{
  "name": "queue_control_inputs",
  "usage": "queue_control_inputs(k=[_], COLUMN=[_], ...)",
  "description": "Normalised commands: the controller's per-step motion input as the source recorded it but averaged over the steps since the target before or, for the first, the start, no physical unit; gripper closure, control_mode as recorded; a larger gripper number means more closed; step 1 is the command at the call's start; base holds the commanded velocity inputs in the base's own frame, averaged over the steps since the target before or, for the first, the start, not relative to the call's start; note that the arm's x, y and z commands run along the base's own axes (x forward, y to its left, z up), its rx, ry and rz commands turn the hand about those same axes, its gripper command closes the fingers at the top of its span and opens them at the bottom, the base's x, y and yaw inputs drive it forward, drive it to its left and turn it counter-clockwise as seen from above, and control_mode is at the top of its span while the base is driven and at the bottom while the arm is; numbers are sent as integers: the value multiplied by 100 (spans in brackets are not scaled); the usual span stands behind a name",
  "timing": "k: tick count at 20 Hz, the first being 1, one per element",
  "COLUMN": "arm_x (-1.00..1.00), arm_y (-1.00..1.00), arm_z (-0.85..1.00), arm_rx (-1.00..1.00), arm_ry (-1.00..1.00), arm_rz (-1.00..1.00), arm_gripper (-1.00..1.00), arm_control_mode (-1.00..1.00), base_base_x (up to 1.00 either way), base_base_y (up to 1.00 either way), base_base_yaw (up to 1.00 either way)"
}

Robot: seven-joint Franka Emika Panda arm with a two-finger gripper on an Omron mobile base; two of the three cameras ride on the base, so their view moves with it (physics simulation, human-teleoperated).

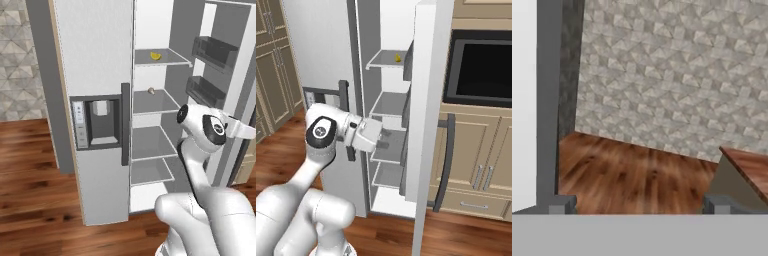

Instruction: Take the lemon wedge from the fridge and place it on the plate with fish on the dining counter.

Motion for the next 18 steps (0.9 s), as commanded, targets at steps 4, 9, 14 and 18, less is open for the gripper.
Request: queue_control_inputs(k=[4,9,14,18], arm_x=[-58,-26,-12,-6], arm_y=[70,87,66,5], arm_z=[100,94,10,-53], arm_rx=[3,6,46,82], arm_ry=[12,42,34,23], arm_rz=[24,41,42,38], arm_gripper=[-100,-100,-100,-100], arm_control_mode=[-100,-100,-100,-100], base_base_x=[0,0,0,0], base_base_y=[0,0,0,0], base_base_yaw=[0,0,0,0])
